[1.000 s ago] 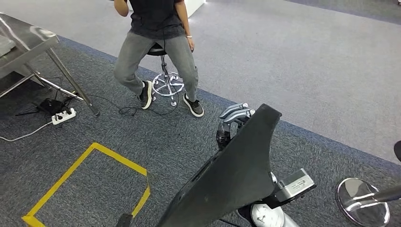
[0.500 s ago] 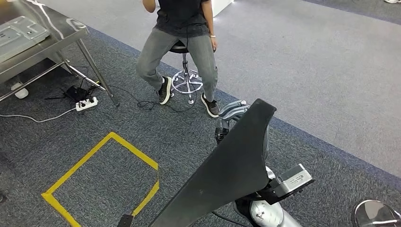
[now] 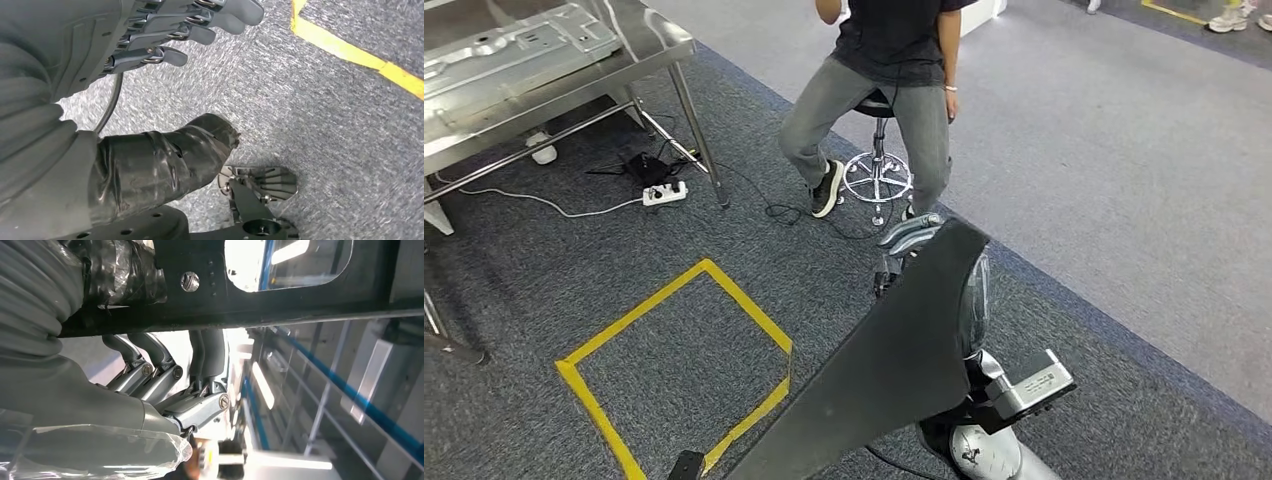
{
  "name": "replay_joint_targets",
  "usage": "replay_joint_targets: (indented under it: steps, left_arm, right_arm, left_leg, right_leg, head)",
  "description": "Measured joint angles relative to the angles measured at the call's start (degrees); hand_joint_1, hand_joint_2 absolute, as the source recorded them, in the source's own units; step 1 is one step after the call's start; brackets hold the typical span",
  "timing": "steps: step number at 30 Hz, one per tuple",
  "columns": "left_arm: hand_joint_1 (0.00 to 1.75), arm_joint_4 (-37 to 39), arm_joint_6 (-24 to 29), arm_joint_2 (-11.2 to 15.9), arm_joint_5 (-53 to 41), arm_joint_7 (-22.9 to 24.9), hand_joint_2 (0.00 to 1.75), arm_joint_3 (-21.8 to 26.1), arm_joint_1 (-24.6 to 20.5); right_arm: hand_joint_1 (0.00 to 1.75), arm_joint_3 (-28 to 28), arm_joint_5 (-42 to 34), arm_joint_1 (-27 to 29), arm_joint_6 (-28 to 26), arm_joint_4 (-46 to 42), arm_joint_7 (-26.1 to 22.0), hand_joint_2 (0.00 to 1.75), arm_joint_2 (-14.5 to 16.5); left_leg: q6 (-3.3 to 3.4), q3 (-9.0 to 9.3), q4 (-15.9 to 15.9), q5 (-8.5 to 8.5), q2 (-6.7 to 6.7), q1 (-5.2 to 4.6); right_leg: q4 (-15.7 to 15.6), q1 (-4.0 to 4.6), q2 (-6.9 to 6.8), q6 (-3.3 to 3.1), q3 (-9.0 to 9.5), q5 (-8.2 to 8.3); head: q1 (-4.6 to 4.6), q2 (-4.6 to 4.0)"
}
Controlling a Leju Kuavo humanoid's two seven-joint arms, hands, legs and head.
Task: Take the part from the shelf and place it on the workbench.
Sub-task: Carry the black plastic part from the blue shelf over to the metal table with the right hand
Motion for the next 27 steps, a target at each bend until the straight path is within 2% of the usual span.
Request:
replay_joint_targets:
  steps: [1, 2, 4, 5, 6, 8, 10, 11, 12, 13, 14, 16, 17, 19, 20, 21, 23, 25, 26, 27]
  left_arm:
    - [0.00, 0.00, 0.01, -0.02, 0.01, 0.02, 1.75, 0.00, -0.04]
    - [0.00, 0.00, 0.02, -0.02, 0.01, 0.04, 1.75, 0.00, -0.04]
    - [0.00, 0.01, 0.09, 0.04, 0.02, 0.16, 1.75, 0.00, 0.12]
    - [0.00, 0.01, 0.15, 0.10, 0.04, 0.23, 1.75, 0.00, 0.24]
    - [0.00, 0.02, 0.21, 0.15, 0.08, 0.31, 1.75, 0.00, 0.29]
    - [0.00, 0.02, 0.35, 0.18, 0.36, 0.18, 1.75, 0.00, 0.14]
    - [0.00, 0.01, 0.49, 0.15, 0.83, -0.38, 1.75, 0.00, -0.02]
    - [0.00, 0.01, 0.53, 0.15, 1.06, -0.70, 1.75, 0.00, -0.01]
    - [0.00, 0.02, 0.55, 0.16, 1.31, -0.95, 1.75, 0.00, 0.02]
    - [0.00, 0.02, 0.52, 0.17, 1.52, -1.08, 1.75, 0.00, 0.05]
    - [0.00, 0.02, 0.42, 0.19, 1.73, -1.17, 1.75, 0.00, 0.03]
    - [0.00, 0.02, 0.16, 0.20, 2.08, -1.14, 1.75, 0.00, -0.11]
    - [0.00, 0.02, 0.08, 0.20, 2.21, -1.08, 1.75, 0.00, -0.16]
    - [0.00, 0.02, 0.05, 0.22, 2.42, -0.97, 1.75, 0.00, -0.09]
    - [0.00, 0.02, 0.06, 0.22, 2.52, -0.95, 1.75, 0.00, 0.04]
    - [0.00, 0.02, 0.06, 0.24, 2.59, -0.97, 1.75, 0.00, 0.13]
    - [0.00, 0.03, 0.00, 0.28, 2.62, -1.02, 1.75, 0.00, 0.14]
    - [0.00, 0.04, -0.18, 0.31, 2.48, -1.07, 1.75, 0.00, 0.02]
    - [0.00, 0.04, -0.30, 0.31, 2.42, -1.08, 1.75, 0.00, 0.04]
    - [0.00, 0.04, -0.39, 0.31, 2.39, -1.09, 1.75, 0.00, 0.08]
  right_arm:
    - [1.75, 0.00, -0.03, 0.01, 0.02, 0.02, 0.01, 1.75, 0.00]
    - [1.75, 0.00, -0.10, 0.02, 0.04, 0.04, 0.00, 1.75, 0.00]
    - [1.75, 0.00, -0.73, -0.05, 0.30, 0.06, -0.19, 1.75, 0.05]
    - [1.75, 0.00, -1.37, -0.10, 0.56, 0.08, -0.43, 1.75, 0.13]
    - [1.75, 0.00, -2.14, -0.14, 0.87, 0.09, -0.74, 1.75, 0.20]
    - [1.75, 0.00, -3.69, -0.13, 1.51, 0.13, -1.52, 1.75, 0.30]
    - [1.75, 0.00, -4.73, -0.13, 2.06, 0.22, -2.15, 1.75, 0.32]
    - [1.75, 0.00, -5.08, -0.14, 2.24, 0.30, -2.36, 1.75, 0.34]
    - [1.75, 0.00, -5.38, -0.15, 2.37, 0.38, -2.50, 1.75, 0.41]
    - [1.75, 0.00, -5.68, -0.18, 2.47, 0.43, -2.62, 1.75, 0.50]
    - [1.75, 0.00, -6.05, -0.22, 2.63, 0.46, -2.71, 1.75, 0.61]
    - [1.75, -0.01, -6.88, -0.39, 3.08, 0.45, -2.84, 1.75, 0.77]
    - [1.75, -0.02, -7.25, -0.49, 3.28, 0.45, -2.91, 1.75, 0.80]
    - [1.75, -0.03, -7.73, -0.60, 3.50, 0.45, -2.99, 1.75, 0.81]
    - [1.75, -0.05, -7.86, -0.64, 3.58, 0.45, -3.02, 1.75, 0.81]
    - [1.75, -0.07, -7.93, -0.69, 3.66, 0.44, -3.06, 1.75, 0.81]
    - [1.75, -0.11, -7.98, -0.81, 3.78, 0.45, -3.14, 1.75, 0.80]
    - [1.75, -0.13, -8.05, -0.79, 3.79, 0.50, -3.19, 1.75, 0.79]
    - [1.75, -0.13, -8.09, -0.74, 3.79, 0.54, -3.18, 1.75, 0.79]
    - [1.75, -0.13, -8.10, -0.72, 3.79, 0.57, -3.18, 1.75, 0.79]
  left_leg:
    - [-0.31, -0.34, 0.22, -0.01, -0.58, 0.11]
    - [-0.67, -0.65, 0.28, 0.07, -1.17, 0.23]
    - [-1.39, -0.98, 0.11, 0.28, -2.03, 0.53]
    - [-1.69, -1.16, 0.45, 0.04, -1.30, 0.47]
    - [-1.97, -1.74, 1.69, -0.66, 0.12, 0.38]
    - [-2.51, -4.69, 7.65, -3.51, 3.67, 0.31]
    - [-2.97, -8.28, 14.19, -5.78, 4.95, 0.59]
    - [-3.10, -8.97, 15.24, -5.64, 5.11, 0.71]
    - [-3.15, -8.42, 14.03, -4.54, 5.28, 0.79]
    - [-3.12, -6.80, 10.97, -2.83, 5.69, 0.82]
    - [-3.01, -4.63, 6.90, -1.26, 6.67, 0.77]
    - [-2.35, -1.31, 0.97, 0.34, 8.22, 0.33]
    - [-1.97, -0.72, -0.17, 0.32, 8.50, 0.08]
    - [-1.19, -0.57, -0.44, 0.24, 7.54, -0.15]
    - [-0.86, -0.33, -0.70, 0.26, 7.05, -0.08]
    - [-0.48, -0.02, -0.95, 0.30, 6.60, 0.03]
    - [0.11, 0.48, -1.27, 0.32, 5.67, 0.19]
    - [0.42, 0.57, -1.21, 0.21, 4.50, 0.08]
    - [0.47, 0.61, -1.14, 0.13, 3.81, 0.03]
    - [0.48, 0.70, -1.04, 0.05, 3.06, -0.01]
  right_leg:
    - [-1.73, -0.07, 1.21, -0.10, 0.65, 0.40]
    - [-2.21, 0.01, 1.77, -0.27, 0.82, 0.18]
    - [-2.77, 0.14, 0.68, -0.78, 1.17, 0.37]
    - [-3.10, 0.10, 0.00, -1.09, 1.51, 0.46]
    - [-3.46, 0.00, -0.75, -1.39, 1.88, 0.54]
    - [-3.81, 0.12, -2.41, -1.85, 2.41, 0.46]
    - [-3.80, 0.30, -4.12, -2.10, 2.55, 0.24]
    - [-3.78, 0.34, -4.89, -2.12, 2.60, 0.12]
    - [-3.77, 0.36, -5.57, -2.07, 2.68, -0.01]
    - [-3.76, 0.36, -6.18, -1.95, 2.83, -0.16]
    - [-3.75, 0.37, -6.73, -1.77, 3.04, -0.34]
    - [-3.75, 0.62, -7.59, -1.21, 3.40, -0.73]
    - [-3.79, 0.74, -7.94, -0.91, 3.54, -0.90]
    - [-3.98, 0.80, -8.57, -0.28, 3.88, -1.16]
    - [-3.80, 0.68, -8.32, 0.05, 4.01, -1.44]
    - [-2.88, 0.57, -7.51, 0.32, 3.76, -2.16]
    - [2.80, 0.44, -5.15, 0.53, 1.12, -5.17]
    - [10.65, 0.51, -4.08, 0.50, -3.25, -8.04]
    - [12.67, 0.54, -3.97, 0.45, -4.65, -8.07]
    - [12.38, 0.55, -3.88, 0.33, -4.97, -6.86]
  head:
    - [0.01, 0.00]
    - [0.00, 0.00]
    - [0.01, 0.00]
    - [-0.08, 0.00]
    - [-0.22, 0.00]
    - [-0.47, 0.00]
    - [-0.51, 0.00]
    - [-0.53, 0.00]
    - [-0.52, 0.00]
    - [-0.55, 0.00]
    - [-0.55, 0.00]
    - [-0.50, 0.00]
    - [-0.47, 0.00]
    - [-0.45, 0.00]
    - [-0.40, 0.00]
    - [-0.33, 0.00]
    - [0.00, 0.00]
    - [0.19, 0.00]
    - [0.20, 0.00]
    - [0.20, 0.00]
